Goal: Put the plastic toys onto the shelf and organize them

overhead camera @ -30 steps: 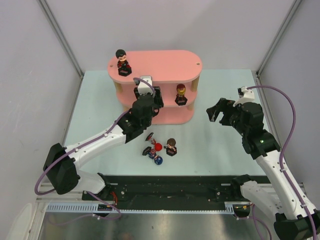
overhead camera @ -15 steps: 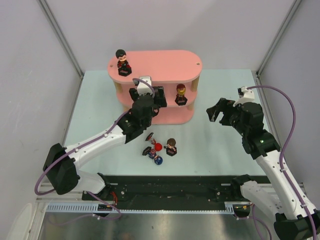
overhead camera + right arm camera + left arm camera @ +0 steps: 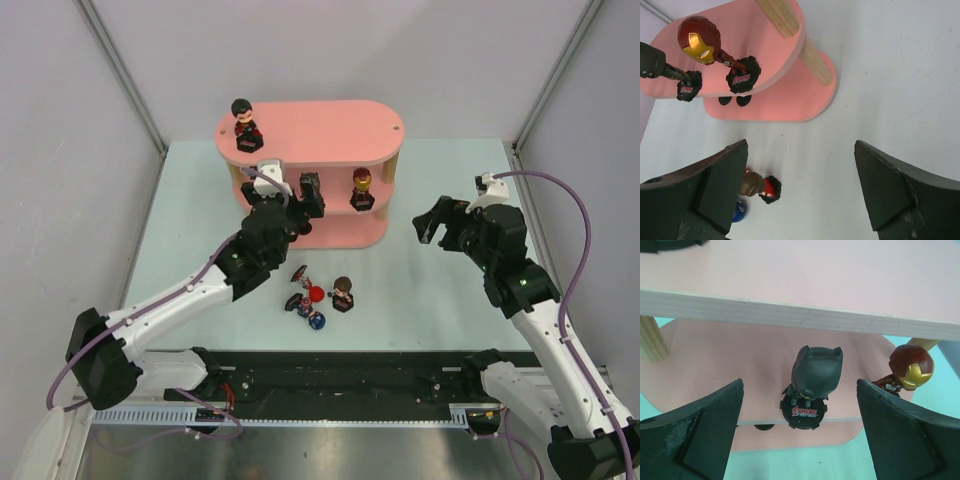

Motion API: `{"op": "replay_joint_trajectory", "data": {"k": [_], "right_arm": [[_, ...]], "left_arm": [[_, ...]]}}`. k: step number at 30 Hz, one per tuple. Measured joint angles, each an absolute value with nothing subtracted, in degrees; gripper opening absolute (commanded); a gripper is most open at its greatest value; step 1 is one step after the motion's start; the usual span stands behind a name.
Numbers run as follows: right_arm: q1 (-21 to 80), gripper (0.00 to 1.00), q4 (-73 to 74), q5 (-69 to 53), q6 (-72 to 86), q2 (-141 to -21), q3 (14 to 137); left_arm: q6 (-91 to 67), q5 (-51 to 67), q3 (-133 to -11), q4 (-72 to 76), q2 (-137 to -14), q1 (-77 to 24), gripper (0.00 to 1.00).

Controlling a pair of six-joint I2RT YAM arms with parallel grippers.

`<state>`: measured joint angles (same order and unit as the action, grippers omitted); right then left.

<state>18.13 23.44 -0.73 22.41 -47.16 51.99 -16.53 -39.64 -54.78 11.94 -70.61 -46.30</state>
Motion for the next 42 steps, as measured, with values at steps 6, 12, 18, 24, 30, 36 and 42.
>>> {"op": "replay_joint_trajectory", "data": {"k": [6, 12, 18, 24, 30, 36, 42], "right_arm": [[18.1, 0.93, 23.4, -0.7, 22.4, -47.5, 52.0], [18.1, 0.93, 23.4, -0.8, 22.5, -49.1, 52.0], [18.1, 0.93, 23.4, -0.7, 22.9, -49.6, 52.0], [18.1, 0.93, 23.4, -0.7, 23.0, -49.7, 52.0], [18.1, 0.93, 23.4, -0.5, 23.3, -49.7, 52.0], [18.1, 0.93, 23.5, -0.4, 23.3, -49.7, 52.0], [18.1, 0.93, 23.7, -0.4, 23.3, -49.5, 52.0]], "left_arm": [[-16.5, -39.0, -52.8, 13.2, -65.8, -46.3, 0.98], [-16.7, -38.7, -49.5, 12.3, -60.3, -46.3, 0.98], [-18.3, -38.7, -44.9, 9.8, -53.6, -46.3, 0.98], [-21.2, -38.0, -39.9, 6.7, -50.5, -46.6, 0.84], [-24.2, -35.3, -38.1, 5.0, -52.4, -47.7, 0.37], [-26.4, -32.9, -38.0, 5.9, -57.5, -48.3, 0.00], [-27.0, -32.1, -38.0, 7.6, -61.2, -48.3, 0.00]]}}
